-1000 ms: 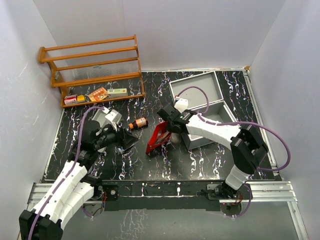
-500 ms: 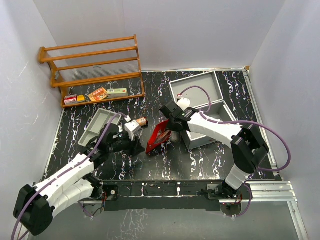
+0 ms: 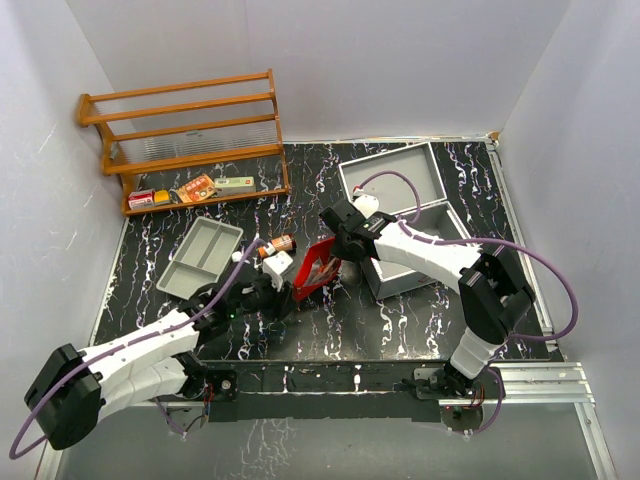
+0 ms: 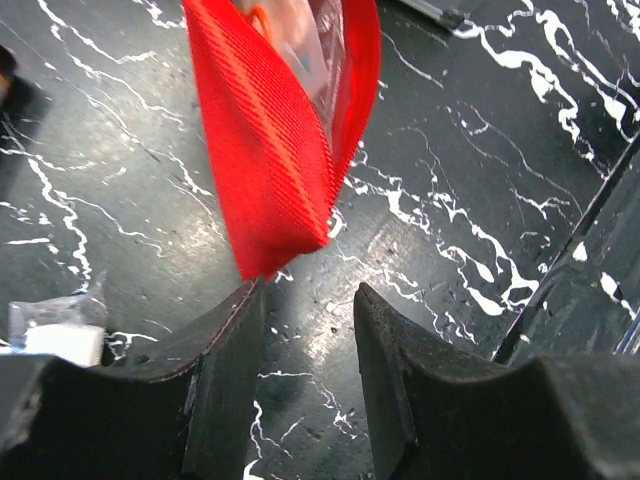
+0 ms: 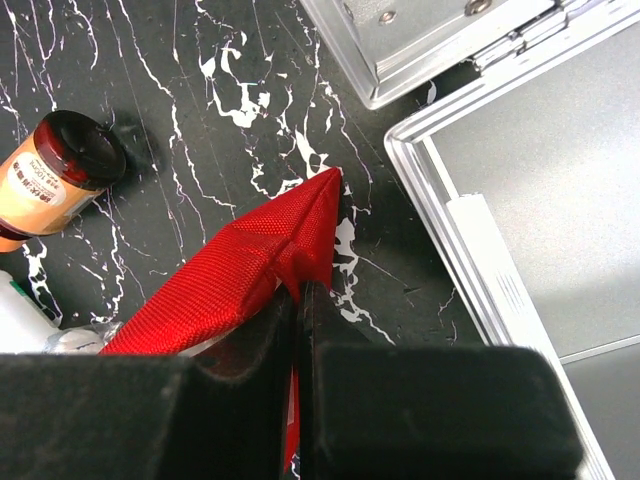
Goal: Organize the medicine kit
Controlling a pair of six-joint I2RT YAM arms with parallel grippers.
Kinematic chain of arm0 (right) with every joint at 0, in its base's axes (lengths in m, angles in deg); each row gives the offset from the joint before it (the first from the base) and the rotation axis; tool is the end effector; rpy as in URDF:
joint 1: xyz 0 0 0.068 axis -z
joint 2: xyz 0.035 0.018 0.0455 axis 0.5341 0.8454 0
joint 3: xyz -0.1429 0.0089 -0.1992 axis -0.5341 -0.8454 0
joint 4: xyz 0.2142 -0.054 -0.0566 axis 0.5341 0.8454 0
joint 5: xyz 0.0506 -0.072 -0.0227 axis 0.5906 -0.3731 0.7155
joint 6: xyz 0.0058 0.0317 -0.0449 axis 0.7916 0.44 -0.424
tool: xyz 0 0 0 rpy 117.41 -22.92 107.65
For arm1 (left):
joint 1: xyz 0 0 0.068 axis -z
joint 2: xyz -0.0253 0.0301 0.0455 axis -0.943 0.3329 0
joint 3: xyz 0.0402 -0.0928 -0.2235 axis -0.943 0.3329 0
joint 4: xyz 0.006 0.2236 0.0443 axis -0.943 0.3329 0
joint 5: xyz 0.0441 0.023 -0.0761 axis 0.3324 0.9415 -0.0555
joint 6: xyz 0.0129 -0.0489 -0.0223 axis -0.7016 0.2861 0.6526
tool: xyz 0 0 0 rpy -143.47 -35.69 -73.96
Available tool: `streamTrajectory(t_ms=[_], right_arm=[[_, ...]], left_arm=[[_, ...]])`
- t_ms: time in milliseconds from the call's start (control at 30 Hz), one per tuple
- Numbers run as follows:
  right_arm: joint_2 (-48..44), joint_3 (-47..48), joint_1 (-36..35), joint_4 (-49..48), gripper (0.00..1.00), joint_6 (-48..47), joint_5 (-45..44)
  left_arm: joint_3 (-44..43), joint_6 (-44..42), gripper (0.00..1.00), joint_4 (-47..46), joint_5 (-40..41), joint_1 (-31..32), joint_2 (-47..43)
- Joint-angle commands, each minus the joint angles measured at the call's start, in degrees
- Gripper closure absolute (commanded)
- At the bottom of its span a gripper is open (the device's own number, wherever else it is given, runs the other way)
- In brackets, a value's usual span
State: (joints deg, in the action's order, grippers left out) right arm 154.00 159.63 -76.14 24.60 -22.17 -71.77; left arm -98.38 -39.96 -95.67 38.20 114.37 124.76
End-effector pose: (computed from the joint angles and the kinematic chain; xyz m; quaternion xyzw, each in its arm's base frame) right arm 0.2314 0.2054 0.2140 0.1354 0.9506 0.0690 0.2707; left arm 0.1324 -0.1370 0.2021 0.3184 0.7729 -0.3022 0.4582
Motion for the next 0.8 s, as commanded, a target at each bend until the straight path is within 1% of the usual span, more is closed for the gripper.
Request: streamTrajectory(t_ms=[0, 100, 267, 400, 567, 767], right_arm=[[0.56, 1.69, 0.4, -1.23, 1.0, 0.15, 0.85], [0.33, 1.68, 0.51, -1.24, 1.0, -0.02, 0.9], [0.23, 1.47, 0.55, -1.65, 1.0, -0.11, 1.41], [0.0, 1.16, 0.56, -1.72, 1.0, -0.11, 1.64], [-0.48, 1.09, 0.68, -1.94, 1.0, -0.09, 1.78], [-0.65, 0.98, 0.64, -2.06, 1.0, -0.16, 2.23]], left_arm=[[2.78, -0.41, 0.61, -7.38, 3.06, 1.71, 1.14], [4.87, -0.77, 0.63, -11.75, 4.05, 1.8, 2.18], [8.24, -3.39, 0.7, -21.18, 6.52, 1.76, 4.39], [9.4, -5.04, 0.71, -27.06, 5.04, 1.78, 6.58], [11.13, -5.32, 0.7, -30.93, 5.35, 1.79, 6.96], [11.88, -5.93, 0.75, -32.73, 5.67, 1.8, 6.67]])
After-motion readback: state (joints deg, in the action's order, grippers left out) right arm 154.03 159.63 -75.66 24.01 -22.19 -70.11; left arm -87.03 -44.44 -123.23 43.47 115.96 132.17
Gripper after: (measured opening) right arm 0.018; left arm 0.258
